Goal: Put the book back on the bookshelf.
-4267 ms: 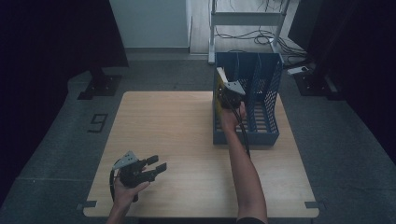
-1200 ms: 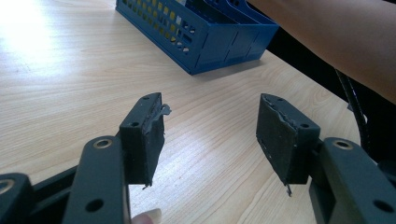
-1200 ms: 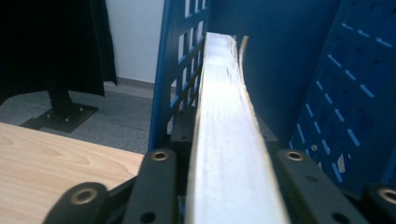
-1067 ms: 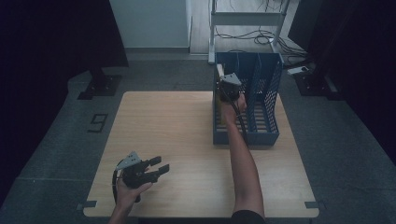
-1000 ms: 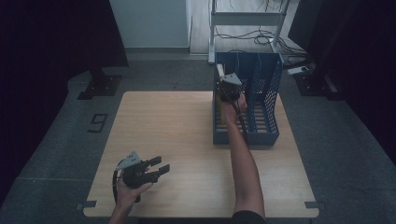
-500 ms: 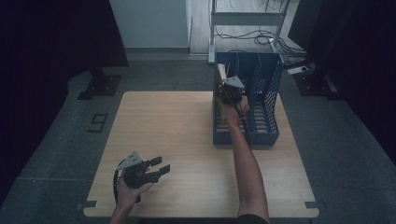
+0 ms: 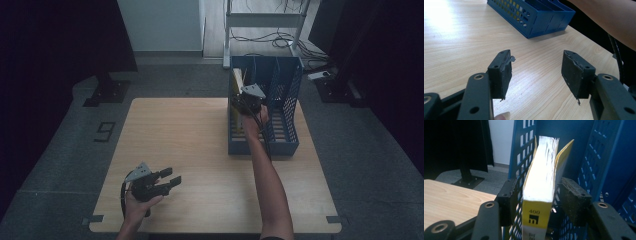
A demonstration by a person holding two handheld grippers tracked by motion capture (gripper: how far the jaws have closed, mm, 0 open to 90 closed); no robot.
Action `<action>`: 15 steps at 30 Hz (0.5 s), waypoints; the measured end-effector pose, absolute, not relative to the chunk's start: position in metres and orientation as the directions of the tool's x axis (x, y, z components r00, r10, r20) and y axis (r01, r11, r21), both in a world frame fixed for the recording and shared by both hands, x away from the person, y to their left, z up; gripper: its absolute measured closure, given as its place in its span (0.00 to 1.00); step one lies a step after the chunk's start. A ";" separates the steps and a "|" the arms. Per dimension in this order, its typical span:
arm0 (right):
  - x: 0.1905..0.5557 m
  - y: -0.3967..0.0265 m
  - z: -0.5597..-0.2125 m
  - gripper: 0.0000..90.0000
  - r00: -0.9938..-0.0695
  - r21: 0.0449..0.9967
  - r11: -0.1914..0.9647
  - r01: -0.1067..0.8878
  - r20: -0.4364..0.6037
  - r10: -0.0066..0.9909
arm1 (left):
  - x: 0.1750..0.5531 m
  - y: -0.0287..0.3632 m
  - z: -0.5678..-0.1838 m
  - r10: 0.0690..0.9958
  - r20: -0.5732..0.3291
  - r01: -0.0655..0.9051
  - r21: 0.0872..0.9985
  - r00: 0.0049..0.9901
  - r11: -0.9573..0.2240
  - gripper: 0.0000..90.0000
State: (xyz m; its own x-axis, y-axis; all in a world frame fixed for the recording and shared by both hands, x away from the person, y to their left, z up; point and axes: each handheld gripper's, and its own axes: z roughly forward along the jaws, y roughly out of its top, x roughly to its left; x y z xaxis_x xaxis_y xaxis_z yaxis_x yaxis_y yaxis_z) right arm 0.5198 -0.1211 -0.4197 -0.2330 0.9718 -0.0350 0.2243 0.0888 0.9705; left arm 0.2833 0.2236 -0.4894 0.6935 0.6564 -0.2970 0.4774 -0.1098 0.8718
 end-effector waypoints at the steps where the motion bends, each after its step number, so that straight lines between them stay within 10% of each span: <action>1: 0.519 -0.121 -0.419 0.53 -0.240 0.970 0.094 0.225 -0.038 0.970 | 0.283 0.223 -0.489 0.656 -0.296 0.477 0.872 0.694 -0.111 0.46; 15: 0.488 -0.125 -0.415 0.52 -0.282 0.974 0.083 0.211 -0.020 0.959 | 0.283 0.223 -0.489 0.657 -0.293 0.477 0.871 0.694 -0.116 0.46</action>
